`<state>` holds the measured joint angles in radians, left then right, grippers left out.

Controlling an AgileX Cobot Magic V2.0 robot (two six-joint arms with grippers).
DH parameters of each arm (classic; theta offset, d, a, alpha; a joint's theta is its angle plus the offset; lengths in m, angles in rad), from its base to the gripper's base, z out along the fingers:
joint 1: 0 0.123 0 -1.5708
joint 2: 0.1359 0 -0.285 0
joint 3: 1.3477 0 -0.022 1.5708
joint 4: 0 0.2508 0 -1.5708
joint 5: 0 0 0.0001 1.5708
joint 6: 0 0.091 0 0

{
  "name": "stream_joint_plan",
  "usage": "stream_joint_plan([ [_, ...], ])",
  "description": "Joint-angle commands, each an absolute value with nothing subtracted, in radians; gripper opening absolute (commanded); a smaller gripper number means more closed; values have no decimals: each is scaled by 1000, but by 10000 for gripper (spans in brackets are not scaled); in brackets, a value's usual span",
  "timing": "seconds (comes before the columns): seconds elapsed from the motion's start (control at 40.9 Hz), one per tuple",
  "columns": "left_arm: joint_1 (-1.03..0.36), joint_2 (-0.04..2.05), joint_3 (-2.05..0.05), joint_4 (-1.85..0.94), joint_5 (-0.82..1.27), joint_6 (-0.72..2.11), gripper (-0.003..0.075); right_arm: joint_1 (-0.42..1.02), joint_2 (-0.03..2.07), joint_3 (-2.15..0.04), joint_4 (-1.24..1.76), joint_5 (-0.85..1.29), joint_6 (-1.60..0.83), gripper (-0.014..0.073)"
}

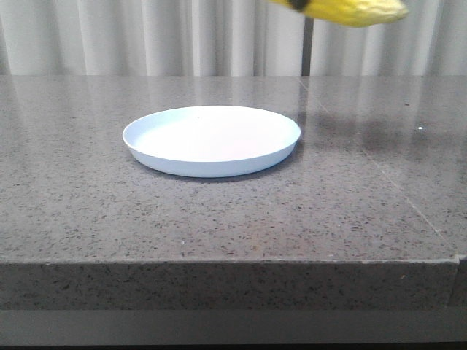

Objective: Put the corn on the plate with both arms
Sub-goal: 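Lift the corn cob with the right gripper and carry it over the plate, then lower the corn cob onto the plate and open the right gripper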

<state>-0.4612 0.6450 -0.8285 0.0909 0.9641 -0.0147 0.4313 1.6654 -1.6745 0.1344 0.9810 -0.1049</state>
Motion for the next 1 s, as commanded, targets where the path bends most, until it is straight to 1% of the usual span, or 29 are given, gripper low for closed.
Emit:
stream_joint_plan([
  [0.0,-470,645,-854,97,900,-25,363,496,1647,-1710,143,912,-121,239],
  [0.147,-470,645,-854,97,900,-25,363,550,1704,-1710,149,846,-121,239],
  [0.464,-470,645,-854,97,900,-25,363,552,1832,-1710,178,806,-121,239],
  [0.513,-470,645,-854,97,900,-25,363,552,1844,-1710,178,805,-121,251],
  [0.538,-470,645,-854,97,900,-25,363,552,1847,-1710,178,805,-121,266],
  [0.587,-470,645,-854,97,900,-25,363,552,1853,-1710,178,805,-121,328],
  [0.66,-470,645,-854,97,900,-25,363,551,1857,-1710,178,804,-121,449],
  [0.733,-470,645,-854,97,900,-25,363,551,1858,-1710,175,798,-121,554],
  [0.758,-470,645,-854,97,900,-25,363,551,1858,-1710,171,797,-121,577],
  [0.831,-470,645,-854,97,900,-25,363,550,1856,-1710,158,797,-121,619],
  [0.978,-470,645,-854,97,900,-25,363,548,1830,-1710,159,808,-110,615],
])
